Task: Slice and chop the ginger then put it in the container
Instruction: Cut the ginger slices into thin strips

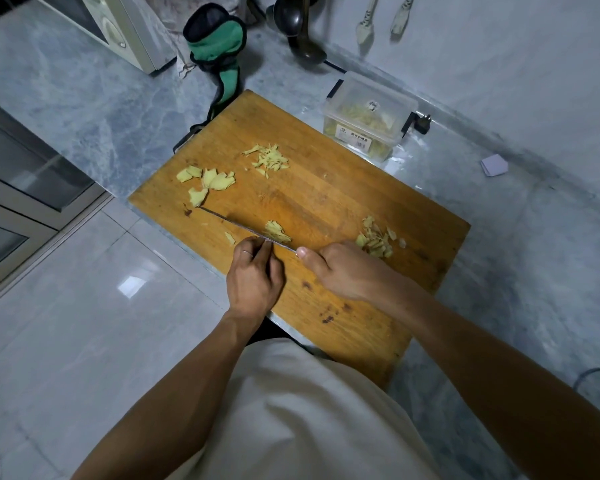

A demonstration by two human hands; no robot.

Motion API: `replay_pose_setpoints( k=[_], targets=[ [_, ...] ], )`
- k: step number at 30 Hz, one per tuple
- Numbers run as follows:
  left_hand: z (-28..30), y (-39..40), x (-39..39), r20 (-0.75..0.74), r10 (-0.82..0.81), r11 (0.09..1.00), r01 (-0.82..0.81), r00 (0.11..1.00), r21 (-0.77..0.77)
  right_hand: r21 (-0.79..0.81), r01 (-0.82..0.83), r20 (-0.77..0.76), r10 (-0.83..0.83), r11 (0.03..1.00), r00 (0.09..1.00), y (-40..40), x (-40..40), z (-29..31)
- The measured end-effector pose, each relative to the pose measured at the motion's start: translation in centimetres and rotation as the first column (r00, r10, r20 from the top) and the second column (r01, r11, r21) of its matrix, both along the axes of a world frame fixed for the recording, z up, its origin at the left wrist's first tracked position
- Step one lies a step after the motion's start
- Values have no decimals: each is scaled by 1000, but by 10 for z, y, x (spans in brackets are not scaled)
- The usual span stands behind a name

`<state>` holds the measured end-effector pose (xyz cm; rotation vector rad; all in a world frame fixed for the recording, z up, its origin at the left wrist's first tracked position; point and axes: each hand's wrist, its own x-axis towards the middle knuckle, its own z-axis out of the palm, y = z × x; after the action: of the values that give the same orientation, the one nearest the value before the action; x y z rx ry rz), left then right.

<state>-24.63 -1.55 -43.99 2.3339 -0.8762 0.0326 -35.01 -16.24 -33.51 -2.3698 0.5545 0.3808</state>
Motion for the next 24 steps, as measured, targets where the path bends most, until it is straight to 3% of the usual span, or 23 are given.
replay_pose_setpoints(
  k=[24],
  targets=[
    [4, 3, 2, 67, -61, 998, 63, 996, -21, 24, 17, -9, -17, 1000, 1000, 1, -2, -3]
  ],
)
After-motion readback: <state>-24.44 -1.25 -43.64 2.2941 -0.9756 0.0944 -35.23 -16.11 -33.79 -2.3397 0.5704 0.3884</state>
